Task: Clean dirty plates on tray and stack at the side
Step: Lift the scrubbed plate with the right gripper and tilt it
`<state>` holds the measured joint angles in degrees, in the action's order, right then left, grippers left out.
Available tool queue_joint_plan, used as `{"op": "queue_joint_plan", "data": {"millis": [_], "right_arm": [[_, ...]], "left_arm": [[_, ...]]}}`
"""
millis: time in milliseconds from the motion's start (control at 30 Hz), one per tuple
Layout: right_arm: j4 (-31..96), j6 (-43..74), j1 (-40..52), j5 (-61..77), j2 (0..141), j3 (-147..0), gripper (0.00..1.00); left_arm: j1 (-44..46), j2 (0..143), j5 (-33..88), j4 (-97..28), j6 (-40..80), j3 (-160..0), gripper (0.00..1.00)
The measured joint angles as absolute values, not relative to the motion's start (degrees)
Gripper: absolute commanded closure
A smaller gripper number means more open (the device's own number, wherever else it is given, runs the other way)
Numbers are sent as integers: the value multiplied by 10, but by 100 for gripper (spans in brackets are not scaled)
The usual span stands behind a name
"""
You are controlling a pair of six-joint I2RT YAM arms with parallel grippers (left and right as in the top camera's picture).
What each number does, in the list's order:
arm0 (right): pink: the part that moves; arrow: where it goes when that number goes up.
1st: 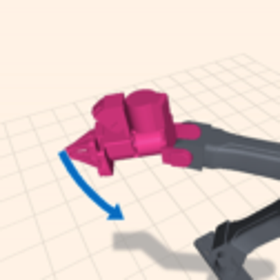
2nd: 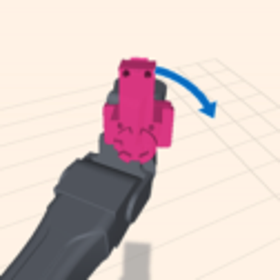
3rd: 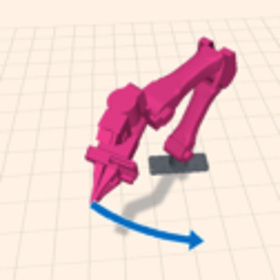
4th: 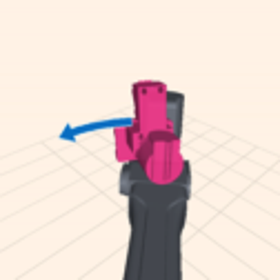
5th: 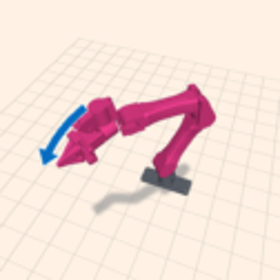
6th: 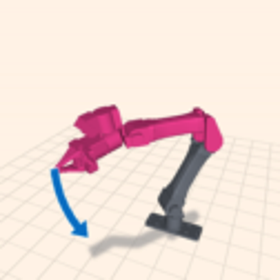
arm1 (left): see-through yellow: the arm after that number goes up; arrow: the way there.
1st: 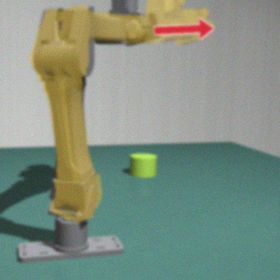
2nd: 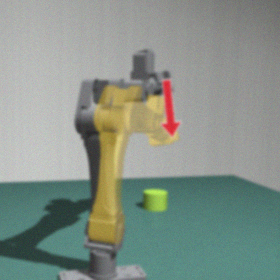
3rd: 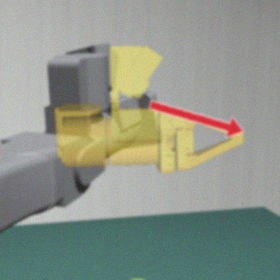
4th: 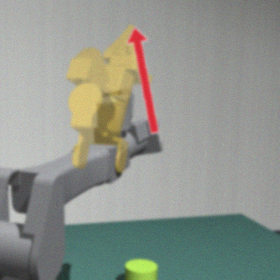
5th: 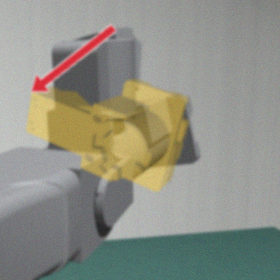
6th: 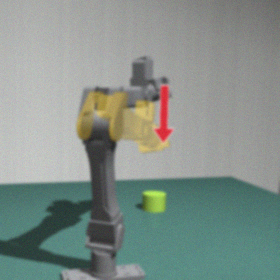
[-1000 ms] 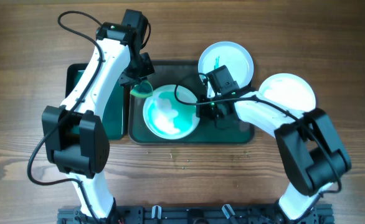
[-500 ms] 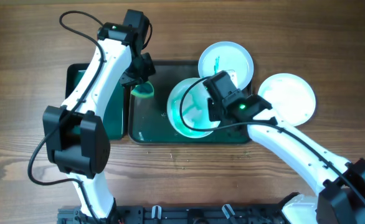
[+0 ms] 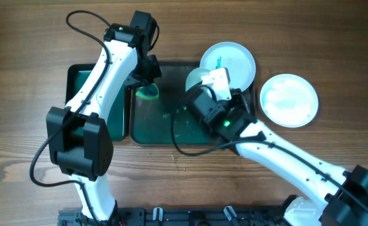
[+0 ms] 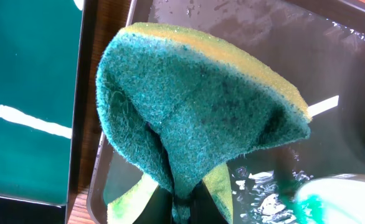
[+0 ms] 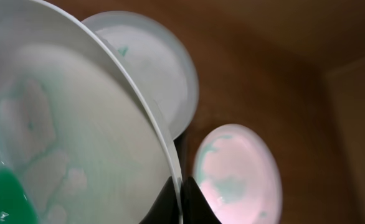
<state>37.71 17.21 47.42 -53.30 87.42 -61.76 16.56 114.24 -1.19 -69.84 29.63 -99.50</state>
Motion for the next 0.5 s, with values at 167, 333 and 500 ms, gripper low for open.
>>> {"op": "queue_joint_plan", "data": {"millis": [167, 333, 500], "right_arm": [[370, 147, 529, -669, 874, -618, 96], [325, 92, 566, -785, 874, -618, 96], [260, 24, 584, -830, 873, -620, 96]], "left_arm": [[166, 1142, -12, -699, 296, -995, 96], [166, 1142, -12, -699, 296, -995, 96], [166, 1142, -12, -699, 296, -995, 96]]}}
